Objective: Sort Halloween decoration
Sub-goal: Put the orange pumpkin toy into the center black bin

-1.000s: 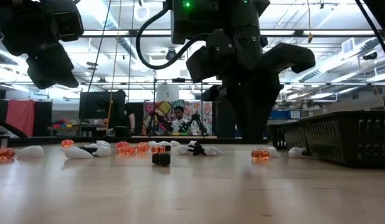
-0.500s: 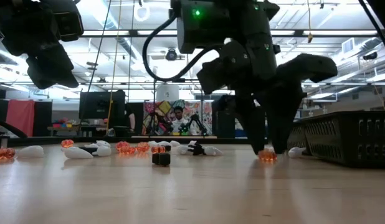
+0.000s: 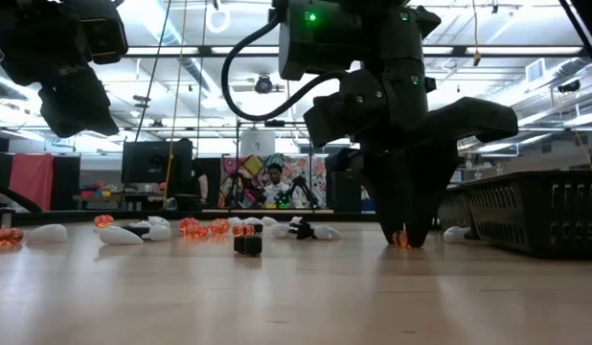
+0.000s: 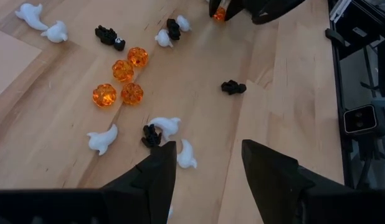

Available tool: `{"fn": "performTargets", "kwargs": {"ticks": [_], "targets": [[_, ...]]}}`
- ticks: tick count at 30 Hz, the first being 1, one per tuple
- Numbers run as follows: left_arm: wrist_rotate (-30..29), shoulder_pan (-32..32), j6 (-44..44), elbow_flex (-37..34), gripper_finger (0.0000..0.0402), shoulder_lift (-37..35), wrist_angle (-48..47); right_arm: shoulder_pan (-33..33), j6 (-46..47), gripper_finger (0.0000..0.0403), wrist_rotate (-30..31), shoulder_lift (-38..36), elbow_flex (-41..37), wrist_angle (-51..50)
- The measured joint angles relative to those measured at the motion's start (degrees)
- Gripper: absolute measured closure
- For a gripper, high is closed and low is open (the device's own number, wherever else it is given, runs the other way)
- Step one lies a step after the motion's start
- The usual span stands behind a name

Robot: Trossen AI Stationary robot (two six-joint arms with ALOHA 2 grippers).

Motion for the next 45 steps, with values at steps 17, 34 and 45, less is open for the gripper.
{"fn": "performTargets", "kwargs": {"ticks": [17, 34, 45], "targets": [[0.1, 0.0, 0.0, 0.0, 0.0209, 0.0, 0.0, -0.2, 0.2, 0.0311, 2.4, -2.1, -0.5, 0.9], [0.1, 0.0, 0.0, 0.0, 0.0209, 0.0, 0.0, -0.5, 0.5, 0.0309, 2.9, -3.4, -0.3, -1.2], [0.1, 0.0, 0.0, 0.0, 0.0209, 0.0, 0.0, -1.5, 1.4, 0.0309, 6.9, -11.0, -0.2, -8.5]]}}
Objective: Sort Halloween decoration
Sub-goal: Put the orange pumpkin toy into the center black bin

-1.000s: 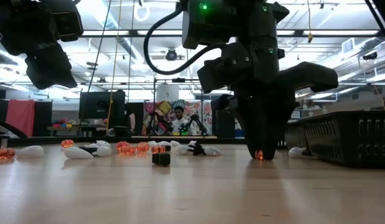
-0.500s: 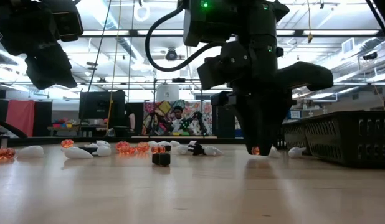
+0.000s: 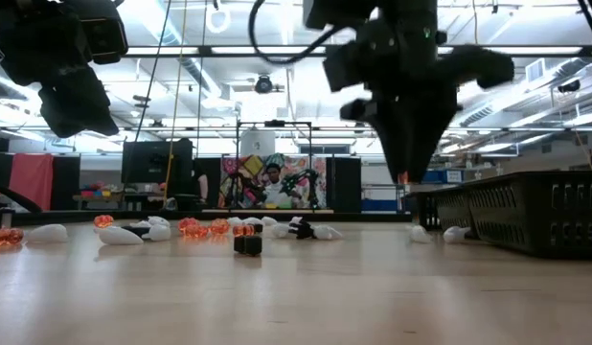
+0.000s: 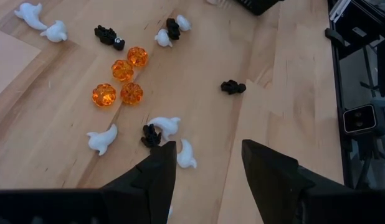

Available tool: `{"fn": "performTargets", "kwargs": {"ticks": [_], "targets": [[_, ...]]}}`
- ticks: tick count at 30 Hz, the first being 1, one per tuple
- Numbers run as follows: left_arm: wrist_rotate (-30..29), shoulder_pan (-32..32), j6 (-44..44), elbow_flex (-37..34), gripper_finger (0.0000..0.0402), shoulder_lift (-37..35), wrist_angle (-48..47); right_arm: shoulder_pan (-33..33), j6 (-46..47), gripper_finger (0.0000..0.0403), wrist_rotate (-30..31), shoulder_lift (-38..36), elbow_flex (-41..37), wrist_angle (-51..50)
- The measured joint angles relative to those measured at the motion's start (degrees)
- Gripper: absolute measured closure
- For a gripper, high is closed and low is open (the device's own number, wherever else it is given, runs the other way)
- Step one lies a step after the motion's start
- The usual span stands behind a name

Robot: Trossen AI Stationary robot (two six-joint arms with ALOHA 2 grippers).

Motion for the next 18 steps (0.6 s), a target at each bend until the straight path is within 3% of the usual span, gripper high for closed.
{"fn": "performTargets", "kwargs": {"ticks": [8, 14, 18], "targets": [[0.0, 0.0, 0.0, 0.0, 0.0209, 0.0, 0.0, -1.9, 4.2, 0.0308, 1.0, -7.8, -2.0, -6.3], [0.0, 0.0, -0.1, 0.0, 0.0209, 0.0, 0.0, -3.0, 10.0, 0.0308, 0.1, -14.5, -12.7, -5.7], [0.0, 0.0, -0.2, 0.0, 0.0209, 0.0, 0.0, -4.0, 14.0, 0.0307, -0.1, -18.6, -20.9, 0.0]]}}
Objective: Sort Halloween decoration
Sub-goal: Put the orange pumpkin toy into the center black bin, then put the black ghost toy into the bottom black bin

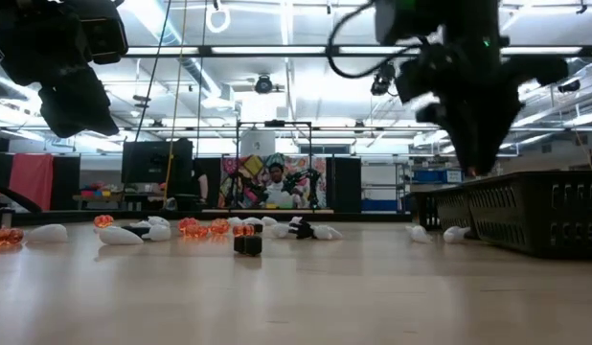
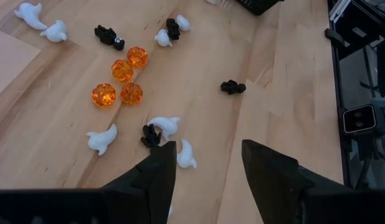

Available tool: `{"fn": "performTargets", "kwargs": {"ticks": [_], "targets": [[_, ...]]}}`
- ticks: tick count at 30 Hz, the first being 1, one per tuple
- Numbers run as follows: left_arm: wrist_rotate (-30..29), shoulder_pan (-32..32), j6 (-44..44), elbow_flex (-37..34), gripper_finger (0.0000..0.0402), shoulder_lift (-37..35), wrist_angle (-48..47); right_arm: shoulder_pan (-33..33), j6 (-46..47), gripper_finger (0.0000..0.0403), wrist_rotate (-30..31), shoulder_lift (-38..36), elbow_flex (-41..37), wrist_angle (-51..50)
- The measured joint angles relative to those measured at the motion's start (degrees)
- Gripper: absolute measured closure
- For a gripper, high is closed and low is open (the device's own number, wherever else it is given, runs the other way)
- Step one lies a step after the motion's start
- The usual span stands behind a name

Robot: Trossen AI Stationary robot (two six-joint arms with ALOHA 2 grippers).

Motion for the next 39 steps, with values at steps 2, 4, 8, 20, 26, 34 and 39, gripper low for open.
{"fn": "performTargets", "kwargs": {"ticks": [2, 4, 8, 20, 26, 34, 39], "targets": [[0.0, 0.0, 0.0, 0.0, 0.0209, 0.0, 0.0, -0.6, 1.1, 0.0302, 0.0, -0.9, -3.6, 3.3], [0.0, 0.0, 0.0, 0.0, 0.0209, 0.0, 0.0, -1.4, 2.8, 0.0292, 0.0, -1.0, -6.2, 5.9], [0.0, 0.0, 0.0, 0.0, 0.0209, 0.0, 0.0, -3.7, 4.5, 0.0262, -3.0, -0.9, -8.6, 7.4], [0.0, 0.2, 7.6, 0.0, 0.0209, 0.0, 0.1, -4.5, 10.0, 0.0245, -3.2, -2.0, 1.4, 7.1], [-0.8, 0.2, 7.1, 0.0, 0.0209, 0.0, 0.3, -1.1, 14.6, 0.0246, -1.1, 1.9, 5.2, 22.6], [-1.6, 0.2, 0.7, 0.0, 0.0209, 0.0, 1.0, 7.7, 13.1, 0.0246, 0.5, 18.6, 18.7, 28.7], [-1.7, 0.2, -3.8, 0.0, 0.0209, 0.0, 1.2, 10.9, 13.9, 0.0242, 4.6, 26.5, 27.6, 27.7]]}}
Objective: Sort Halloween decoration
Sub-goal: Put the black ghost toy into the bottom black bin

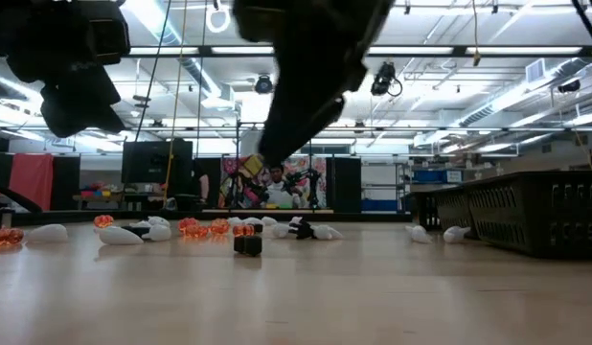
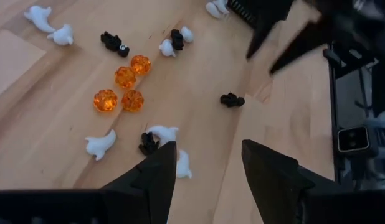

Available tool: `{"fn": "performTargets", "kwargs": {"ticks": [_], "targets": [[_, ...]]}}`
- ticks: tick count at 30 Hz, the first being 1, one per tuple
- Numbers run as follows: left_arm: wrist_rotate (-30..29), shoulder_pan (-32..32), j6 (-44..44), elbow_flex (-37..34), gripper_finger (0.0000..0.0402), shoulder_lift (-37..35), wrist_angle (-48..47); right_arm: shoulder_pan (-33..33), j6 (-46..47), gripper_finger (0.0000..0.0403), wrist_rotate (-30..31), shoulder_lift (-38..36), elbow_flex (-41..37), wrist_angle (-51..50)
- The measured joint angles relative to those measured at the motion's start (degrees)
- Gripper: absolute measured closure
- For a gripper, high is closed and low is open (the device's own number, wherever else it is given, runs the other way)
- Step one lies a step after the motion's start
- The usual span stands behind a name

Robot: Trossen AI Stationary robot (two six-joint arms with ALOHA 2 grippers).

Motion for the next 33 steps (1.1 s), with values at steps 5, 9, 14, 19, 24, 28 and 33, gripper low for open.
{"fn": "performTargets", "kwargs": {"ticks": [5, 9, 14, 19, 24, 28, 33], "targets": [[0.0, 0.0, -2.2, 0.0, 0.0209, 0.0, 0.3, 1.3, 0.6, 0.0213, -0.7, 5.3, 4.8, -0.9], [0.0, 0.0, -3.1, 0.0, 0.0209, 0.0, 0.6, 1.7, 1.8, 0.0186, 1.6, 7.6, 5.2, 0.2], [0.0, -0.1, -3.1, 0.0, 0.0209, 0.0, 0.5, 1.6, 1.7, 0.0173, 2.4, 9.8, 5.3, 0.5], [0.0, -0.1, -2.7, 0.0, 0.0209, 0.0, 0.1, 1.4, 1.7, 0.018, 4.5, 10.9, 5.3, 2.3], [0.0, -0.1, -2.4, 0.0, 0.0209, 0.0, -0.2, 1.3, 1.7, 0.021, 3.1, 12.0, 5.4, 2.5], [0.0, -0.1, -1.1, 0.0, 0.0209, 0.0, -0.1, 1.9, 1.8, 0.0257, 3.4, 12.0, 5.4, 2.3], [0.0, -0.1, 5.3, 0.0, 0.0209, 0.0, -0.4, 2.0, 3.0, 0.0321, 1.2, 12.0, 5.4, 1.9]]}}
